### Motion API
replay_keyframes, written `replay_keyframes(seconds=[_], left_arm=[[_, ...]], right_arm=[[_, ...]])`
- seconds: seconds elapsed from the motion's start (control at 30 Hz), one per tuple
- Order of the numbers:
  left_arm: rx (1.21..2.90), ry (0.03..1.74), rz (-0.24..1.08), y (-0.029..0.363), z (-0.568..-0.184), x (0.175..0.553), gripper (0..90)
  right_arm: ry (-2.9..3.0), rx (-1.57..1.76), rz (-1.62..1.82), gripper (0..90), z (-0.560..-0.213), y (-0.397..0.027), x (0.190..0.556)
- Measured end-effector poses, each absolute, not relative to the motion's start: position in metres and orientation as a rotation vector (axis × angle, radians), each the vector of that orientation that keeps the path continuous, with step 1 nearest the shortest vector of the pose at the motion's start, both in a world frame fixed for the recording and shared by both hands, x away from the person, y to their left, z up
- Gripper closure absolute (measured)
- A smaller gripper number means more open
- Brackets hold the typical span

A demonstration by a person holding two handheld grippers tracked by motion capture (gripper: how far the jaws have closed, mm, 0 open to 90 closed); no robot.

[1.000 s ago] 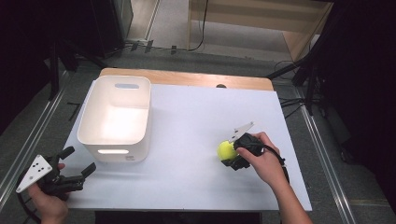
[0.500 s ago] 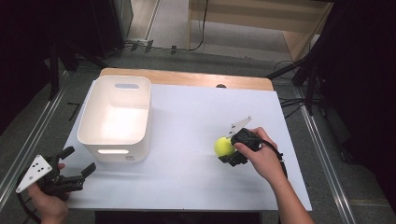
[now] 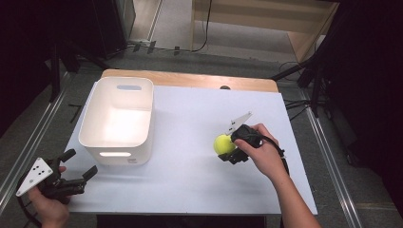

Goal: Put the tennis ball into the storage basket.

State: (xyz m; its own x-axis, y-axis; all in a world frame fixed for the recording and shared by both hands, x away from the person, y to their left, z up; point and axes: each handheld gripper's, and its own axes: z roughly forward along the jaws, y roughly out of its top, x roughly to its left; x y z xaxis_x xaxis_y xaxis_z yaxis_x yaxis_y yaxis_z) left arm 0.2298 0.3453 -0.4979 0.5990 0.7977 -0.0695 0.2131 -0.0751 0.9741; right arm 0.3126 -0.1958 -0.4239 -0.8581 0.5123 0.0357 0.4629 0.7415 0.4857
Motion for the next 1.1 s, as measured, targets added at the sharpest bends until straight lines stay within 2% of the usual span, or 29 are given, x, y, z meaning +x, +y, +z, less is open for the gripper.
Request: replay_keyframes(seconds=[1.1], left_arm=[[1.608, 0.858, 0.597, 0.346, -0.498, 0.230, 0.0]], right_arm=[[2.863, 0.707, 0.772, 24.3, -0.400, -0.165, 0.331]])
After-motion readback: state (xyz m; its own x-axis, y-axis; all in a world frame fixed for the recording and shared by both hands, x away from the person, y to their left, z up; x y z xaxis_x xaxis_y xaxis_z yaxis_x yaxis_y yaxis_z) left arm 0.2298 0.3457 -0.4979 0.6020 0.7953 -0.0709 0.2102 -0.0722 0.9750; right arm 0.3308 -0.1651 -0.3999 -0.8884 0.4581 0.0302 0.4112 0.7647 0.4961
